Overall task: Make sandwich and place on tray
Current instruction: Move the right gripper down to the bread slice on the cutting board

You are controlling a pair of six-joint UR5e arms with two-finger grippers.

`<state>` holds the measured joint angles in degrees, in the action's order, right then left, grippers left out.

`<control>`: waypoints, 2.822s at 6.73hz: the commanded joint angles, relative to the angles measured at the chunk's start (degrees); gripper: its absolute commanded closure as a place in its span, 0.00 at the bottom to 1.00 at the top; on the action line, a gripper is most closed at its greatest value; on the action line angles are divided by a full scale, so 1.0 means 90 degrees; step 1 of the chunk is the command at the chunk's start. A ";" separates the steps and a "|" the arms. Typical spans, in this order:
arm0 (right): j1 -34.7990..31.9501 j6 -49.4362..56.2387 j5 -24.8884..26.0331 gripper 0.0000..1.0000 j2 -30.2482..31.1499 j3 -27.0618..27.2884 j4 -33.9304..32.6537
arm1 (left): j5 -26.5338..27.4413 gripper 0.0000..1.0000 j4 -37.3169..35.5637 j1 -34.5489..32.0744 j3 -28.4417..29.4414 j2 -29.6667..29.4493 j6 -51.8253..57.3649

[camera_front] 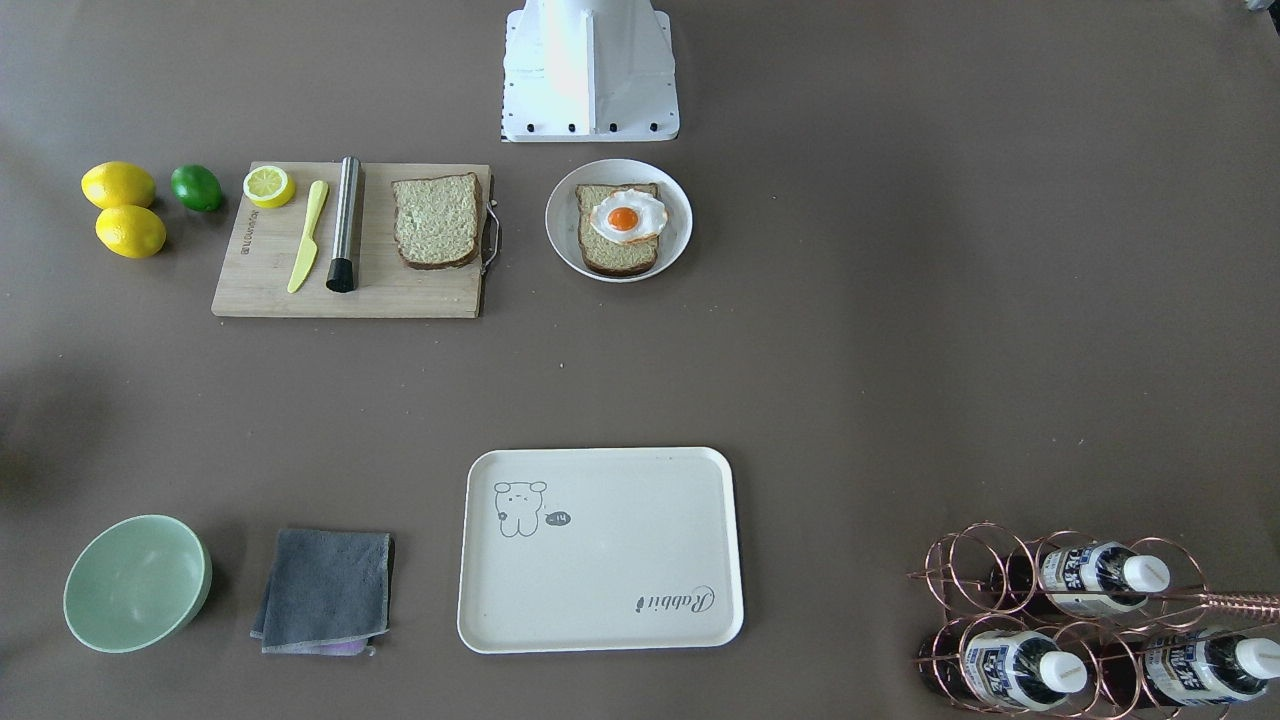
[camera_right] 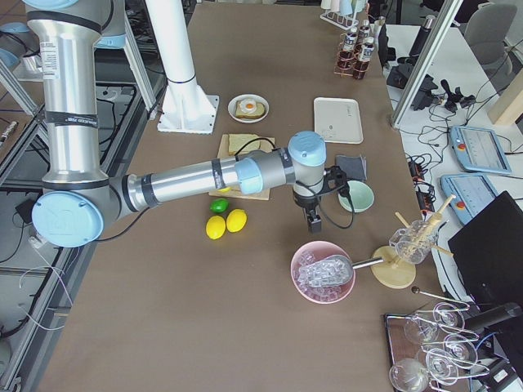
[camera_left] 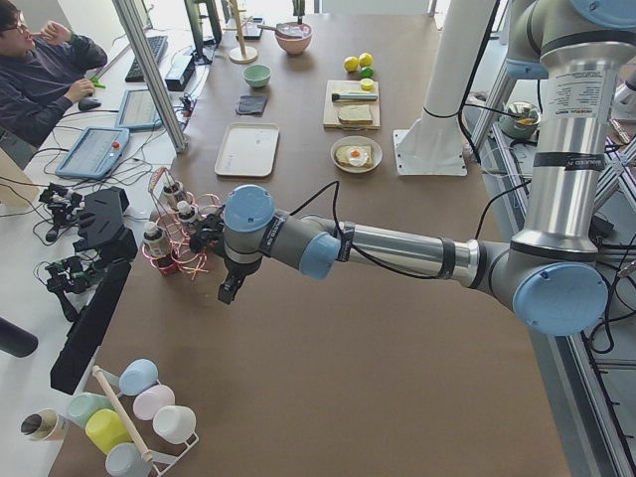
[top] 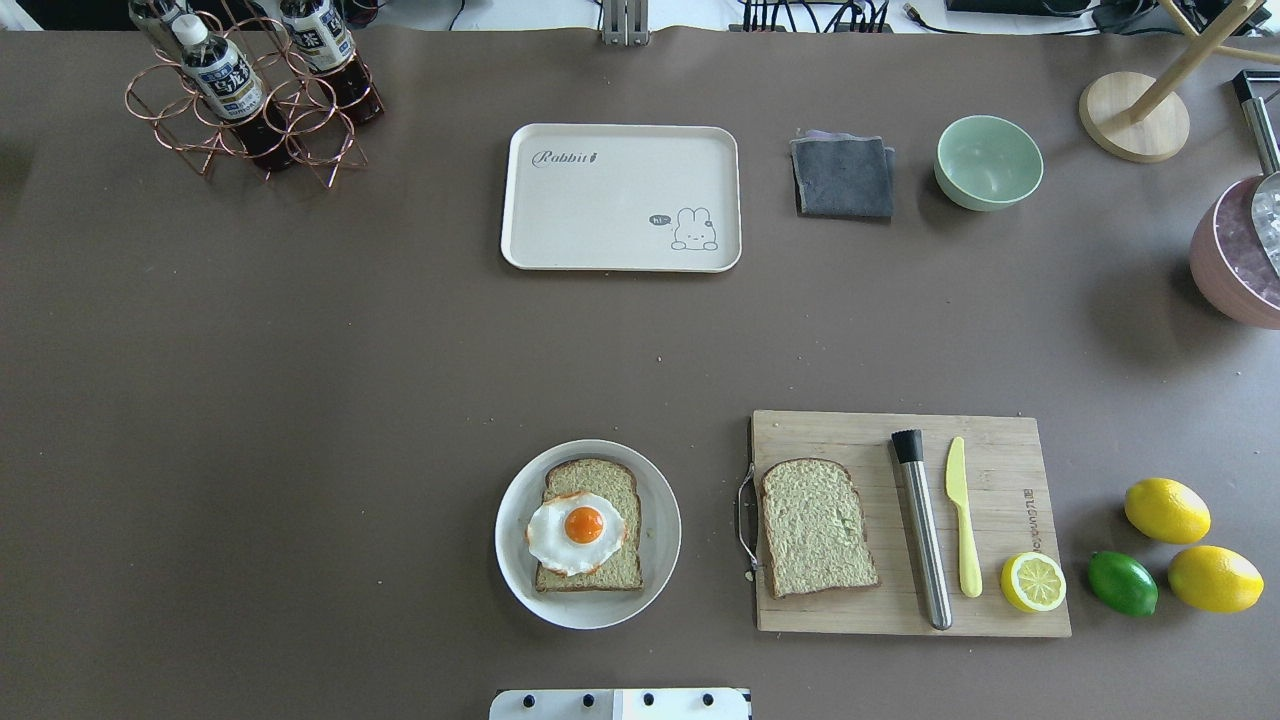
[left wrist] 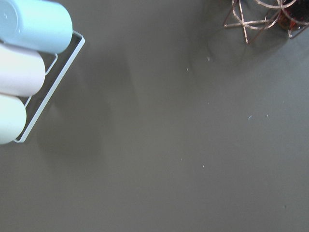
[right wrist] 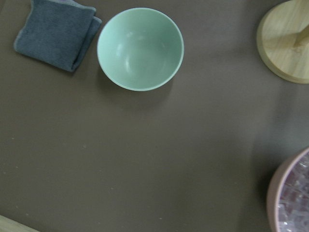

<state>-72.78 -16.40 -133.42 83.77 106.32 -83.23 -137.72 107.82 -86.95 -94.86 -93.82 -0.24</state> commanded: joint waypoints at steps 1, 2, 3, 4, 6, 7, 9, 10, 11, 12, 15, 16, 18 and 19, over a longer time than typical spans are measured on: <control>0.1670 -0.3384 0.0726 0.00 -0.0468 0.0139 0.1146 | -0.0030 0.01 0.0198 0.0450 -0.0065 -0.0063 -0.0499; 0.2685 -0.4621 0.1429 0.00 -0.0673 0.0188 0.1529 | -0.0040 0.01 0.0208 0.0491 -0.0104 -0.0102 -0.0714; 0.3508 -0.5319 0.2045 0.00 -0.0588 0.0556 0.1543 | -0.0040 0.01 0.0276 0.0491 -0.0104 -0.0102 -0.0716; 0.4019 -0.5442 0.2293 0.00 -0.0423 0.0801 0.1543 | -0.0030 0.01 0.0450 0.0501 -0.0095 -0.0093 -0.0735; 0.4771 -0.6200 0.2683 0.00 0.0211 0.1591 0.1563 | -0.0020 0.01 0.0491 0.0501 -0.0114 -0.0073 -0.0735; 0.5539 -0.6621 0.3411 0.00 0.0503 0.1856 0.1717 | -0.0010 0.01 0.0617 0.0501 -0.0095 -0.0054 -0.0735; 0.6423 -0.7083 0.4216 0.00 0.1167 0.1868 0.2575 | 0.0009 0.01 0.0628 0.0510 -0.0094 -0.0063 -0.0735; 0.6542 -0.7113 0.4297 0.01 0.1393 0.1859 0.2849 | 0.0009 0.01 0.0628 0.0520 -0.0104 -0.0063 -0.0735; 0.6572 -0.7104 0.4307 0.04 0.1414 0.1829 0.2929 | 0.0009 0.01 0.0705 0.0520 -0.0104 -0.0044 -0.0735; 0.6602 -0.7114 0.4365 0.11 0.1376 0.1781 0.2930 | 0.0009 0.01 0.0754 0.0520 -0.0104 -0.0034 -0.0745; 0.6913 -0.7104 0.4725 0.21 0.1122 0.1459 0.2930 | 0.0009 0.01 0.0755 0.0520 -0.0095 -0.0015 -0.0735; 0.6914 -0.7104 0.4727 0.28 0.1122 0.1458 0.2930 | 0.0009 0.01 0.0755 0.0520 -0.0095 -0.0005 -0.0735; 0.6914 -0.7084 0.4727 0.33 0.1170 0.1458 0.2920 | -0.0001 0.01 0.0764 0.0520 -0.0094 -0.0005 -0.0735; 0.6943 -0.7055 0.4727 0.36 0.1219 0.1448 0.2910 | -0.0010 0.01 0.0755 0.0520 -0.0104 -0.0005 -0.0745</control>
<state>-10.51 -80.13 -90.90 94.33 119.44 -56.94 -137.72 114.65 -82.27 -95.72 -93.87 -6.87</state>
